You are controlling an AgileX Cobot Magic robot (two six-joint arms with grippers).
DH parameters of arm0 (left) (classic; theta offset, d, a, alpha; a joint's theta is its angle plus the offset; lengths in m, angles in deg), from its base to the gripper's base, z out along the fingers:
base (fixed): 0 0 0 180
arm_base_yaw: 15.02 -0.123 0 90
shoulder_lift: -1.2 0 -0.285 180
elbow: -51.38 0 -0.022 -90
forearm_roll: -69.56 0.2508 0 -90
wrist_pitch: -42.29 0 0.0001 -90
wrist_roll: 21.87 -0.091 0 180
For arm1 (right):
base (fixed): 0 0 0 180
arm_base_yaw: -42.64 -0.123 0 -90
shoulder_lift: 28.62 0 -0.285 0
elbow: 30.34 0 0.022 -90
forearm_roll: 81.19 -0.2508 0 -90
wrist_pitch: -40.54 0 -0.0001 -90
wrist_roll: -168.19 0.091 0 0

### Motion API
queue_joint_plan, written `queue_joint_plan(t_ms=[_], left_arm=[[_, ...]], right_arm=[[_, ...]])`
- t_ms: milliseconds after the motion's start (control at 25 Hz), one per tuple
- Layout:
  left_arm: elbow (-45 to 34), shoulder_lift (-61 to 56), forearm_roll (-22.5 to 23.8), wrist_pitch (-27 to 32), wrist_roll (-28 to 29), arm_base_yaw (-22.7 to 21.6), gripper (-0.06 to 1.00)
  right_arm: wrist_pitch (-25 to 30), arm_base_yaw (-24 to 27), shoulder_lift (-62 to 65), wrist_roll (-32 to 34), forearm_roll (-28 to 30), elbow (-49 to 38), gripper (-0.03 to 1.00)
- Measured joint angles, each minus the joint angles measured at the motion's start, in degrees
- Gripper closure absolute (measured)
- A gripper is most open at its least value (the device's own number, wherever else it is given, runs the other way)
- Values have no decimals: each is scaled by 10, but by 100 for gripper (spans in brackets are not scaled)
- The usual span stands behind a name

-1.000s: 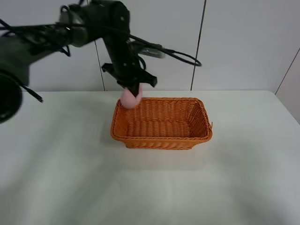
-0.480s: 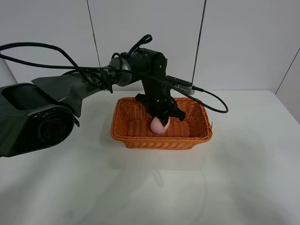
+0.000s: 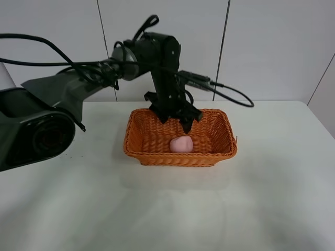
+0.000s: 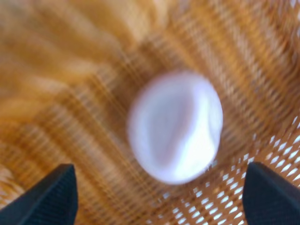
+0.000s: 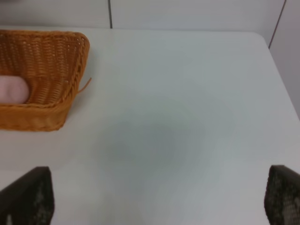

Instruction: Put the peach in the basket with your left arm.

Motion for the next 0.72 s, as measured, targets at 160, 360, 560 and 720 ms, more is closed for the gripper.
queue_joint_plan(t_ms=[160, 360, 560, 720], left_arm=[[33, -35, 0, 0, -11, -25, 20], [35, -53, 0, 0, -28, -68, 20], [35, -53, 15, 0, -44, -138, 20], [34, -53, 28, 0, -49, -215, 20]], right_arm=[[0, 0, 0, 0, 0, 0, 27], [0, 0, 0, 0, 0, 0, 27], [0, 0, 0, 0, 0, 0, 27], [0, 0, 0, 0, 0, 0, 27]])
